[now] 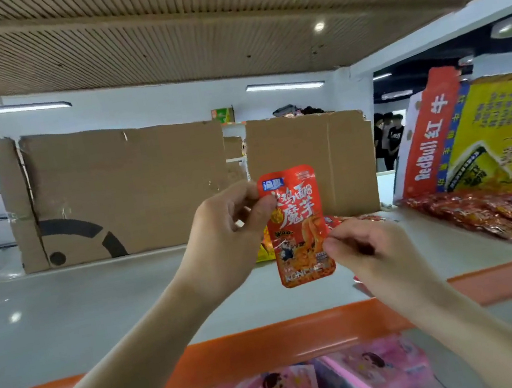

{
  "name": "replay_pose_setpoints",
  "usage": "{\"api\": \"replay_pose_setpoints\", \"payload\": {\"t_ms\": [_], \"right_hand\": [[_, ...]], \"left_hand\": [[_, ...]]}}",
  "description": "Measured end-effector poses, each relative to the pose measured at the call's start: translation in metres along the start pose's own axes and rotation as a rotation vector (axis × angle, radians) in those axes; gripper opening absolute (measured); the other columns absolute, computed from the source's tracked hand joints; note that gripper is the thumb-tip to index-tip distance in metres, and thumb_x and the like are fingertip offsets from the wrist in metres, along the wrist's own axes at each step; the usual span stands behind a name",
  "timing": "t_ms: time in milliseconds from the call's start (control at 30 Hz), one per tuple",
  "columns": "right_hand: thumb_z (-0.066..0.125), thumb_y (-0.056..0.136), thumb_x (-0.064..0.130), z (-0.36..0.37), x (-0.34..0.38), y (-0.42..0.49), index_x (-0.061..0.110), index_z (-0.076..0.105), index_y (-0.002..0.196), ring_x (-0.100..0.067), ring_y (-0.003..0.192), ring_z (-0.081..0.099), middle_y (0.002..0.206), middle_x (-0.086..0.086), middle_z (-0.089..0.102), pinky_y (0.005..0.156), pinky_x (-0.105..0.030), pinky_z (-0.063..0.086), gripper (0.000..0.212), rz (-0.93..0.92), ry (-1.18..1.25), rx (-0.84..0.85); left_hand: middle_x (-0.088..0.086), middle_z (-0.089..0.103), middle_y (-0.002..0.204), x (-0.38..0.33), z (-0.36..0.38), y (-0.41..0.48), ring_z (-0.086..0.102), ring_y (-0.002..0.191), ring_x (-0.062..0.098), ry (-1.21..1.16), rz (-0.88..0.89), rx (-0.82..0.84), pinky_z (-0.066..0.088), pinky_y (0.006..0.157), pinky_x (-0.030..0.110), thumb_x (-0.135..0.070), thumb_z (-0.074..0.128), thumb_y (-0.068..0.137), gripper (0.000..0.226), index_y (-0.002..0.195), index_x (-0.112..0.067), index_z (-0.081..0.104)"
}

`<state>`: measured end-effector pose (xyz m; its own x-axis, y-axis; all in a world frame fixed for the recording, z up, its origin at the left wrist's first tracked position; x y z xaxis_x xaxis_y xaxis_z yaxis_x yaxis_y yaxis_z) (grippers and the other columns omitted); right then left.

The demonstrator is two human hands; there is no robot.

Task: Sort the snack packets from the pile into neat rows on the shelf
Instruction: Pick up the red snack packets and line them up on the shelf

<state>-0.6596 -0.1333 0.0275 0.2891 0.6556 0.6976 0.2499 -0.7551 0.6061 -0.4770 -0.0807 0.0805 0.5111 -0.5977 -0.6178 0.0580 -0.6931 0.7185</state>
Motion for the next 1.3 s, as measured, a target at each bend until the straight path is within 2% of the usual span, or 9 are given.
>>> {"api": "replay_pose_setpoints", "payload": {"t_ms": [67, 167, 367, 500, 733, 867, 1000, 1133, 1300], "right_hand": [[0.063, 0.094, 0.022, -0.007, 0.0, -0.008, 0.02, 0.065, 0.072, -0.012, 0.059, 0.042, 0.059, -0.003, 0.046, 0.059, -0.042, 0.048, 0.022, -0.008, 0.009, -0.008], [0.062, 0.094, 0.019, -0.02, 0.001, -0.024, 0.017, 0.067, 0.074, -0.017, 0.055, 0.042, 0.057, -0.003, 0.051, 0.055, -0.028, 0.036, 0.021, -0.038, -0.025, -0.068], [0.065, 0.091, 0.011, -0.056, -0.021, -0.061, 0.02, 0.068, 0.075, -0.011, 0.056, 0.049, 0.062, -0.002, 0.062, 0.054, -0.019, 0.036, 0.019, 0.001, -0.097, -0.261], [0.066, 0.091, 0.01, -0.087, -0.035, -0.077, 0.011, 0.071, 0.079, -0.007, 0.055, 0.051, 0.061, 0.002, 0.063, 0.054, -0.018, 0.037, 0.013, 0.044, -0.126, -0.294], [0.069, 0.089, 0.011, -0.144, -0.058, -0.1, 0.014, 0.073, 0.078, -0.017, 0.057, 0.054, 0.062, 0.004, 0.064, 0.056, -0.03, 0.041, 0.012, 0.074, -0.167, -0.346], [0.07, 0.088, 0.014, -0.184, -0.07, -0.113, 0.02, 0.073, 0.079, -0.003, 0.055, 0.051, 0.06, 0.012, 0.061, 0.055, -0.018, 0.04, 0.011, 0.104, -0.165, -0.367], [0.068, 0.09, 0.02, -0.229, -0.086, -0.131, 0.021, 0.071, 0.078, -0.011, 0.053, 0.052, 0.06, 0.003, 0.063, 0.052, -0.028, 0.042, 0.012, 0.163, -0.196, -0.334], [0.069, 0.088, 0.017, -0.28, -0.097, -0.146, 0.022, 0.072, 0.076, -0.004, 0.052, 0.05, 0.057, 0.008, 0.062, 0.052, -0.014, 0.035, 0.013, 0.187, -0.197, -0.355], [0.068, 0.089, 0.016, -0.333, -0.116, -0.164, 0.018, 0.073, 0.076, -0.015, 0.053, 0.049, 0.06, -0.005, 0.063, 0.053, -0.03, 0.038, 0.014, 0.198, -0.166, -0.366]], "left_hand": [[-0.017, 0.061, 0.067, -0.002, 0.006, -0.001, 0.051, 0.061, 0.003, -0.004, 0.032, 0.032, 0.042, 0.055, 0.016, -0.025, 0.058, 0.096, 0.016, 0.086, -0.014, 0.064], [-0.019, 0.059, 0.06, -0.008, 0.023, 0.001, 0.049, 0.057, 0.003, -0.051, 0.057, 0.076, 0.039, 0.053, 0.014, -0.025, 0.058, 0.096, 0.017, 0.081, -0.017, 0.063], [-0.016, 0.059, 0.058, -0.012, 0.077, -0.007, 0.048, 0.058, 0.01, -0.187, 0.077, 0.168, 0.054, 0.065, 0.039, -0.036, 0.057, 0.091, 0.017, 0.077, -0.03, 0.063], [-0.017, 0.06, 0.057, -0.016, 0.112, -0.009, 0.049, 0.053, 0.005, -0.148, 0.066, 0.213, 0.037, 0.052, 0.018, -0.019, 0.062, 0.094, 0.023, 0.073, -0.028, 0.061], [-0.012, 0.061, 0.062, -0.048, 0.169, -0.008, 0.05, 0.054, 0.009, -0.062, 0.133, 0.27, 0.04, 0.054, 0.026, -0.016, 0.067, 0.091, 0.017, 0.076, -0.019, 0.062], [-0.011, 0.063, 0.064, -0.066, 0.209, -0.003, 0.049, 0.053, 0.006, -0.052, 0.126, 0.28, 0.044, 0.054, 0.024, -0.017, 0.067, 0.091, 0.017, 0.075, -0.017, 0.061], [-0.008, 0.064, 0.067, -0.092, 0.254, -0.006, 0.051, 0.057, 0.009, 0.003, 0.151, 0.296, 0.035, 0.053, 0.014, -0.019, 0.067, 0.091, 0.015, 0.078, -0.013, 0.065], [-0.007, 0.071, 0.079, -0.114, 0.302, -0.009, 0.061, 0.068, 0.008, -0.034, 0.098, 0.334, 0.04, 0.057, 0.009, -0.023, 0.066, 0.092, 0.014, 0.084, -0.011, 0.068], [-0.016, 0.067, 0.075, -0.139, 0.356, -0.014, 0.06, 0.065, 0.006, -0.095, 0.056, 0.367, 0.047, 0.061, 0.02, -0.026, 0.066, 0.091, 0.012, 0.081, -0.02, 0.067]]}}
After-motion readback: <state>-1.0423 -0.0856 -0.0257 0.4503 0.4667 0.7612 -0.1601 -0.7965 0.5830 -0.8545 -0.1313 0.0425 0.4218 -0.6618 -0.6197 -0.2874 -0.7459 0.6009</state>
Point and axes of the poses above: each hand's wrist, its own y-axis towards the middle knuckle, its own z-axis out of the palm, x = y × z, the point moved 7 cm from there along y, towards the middle knuckle
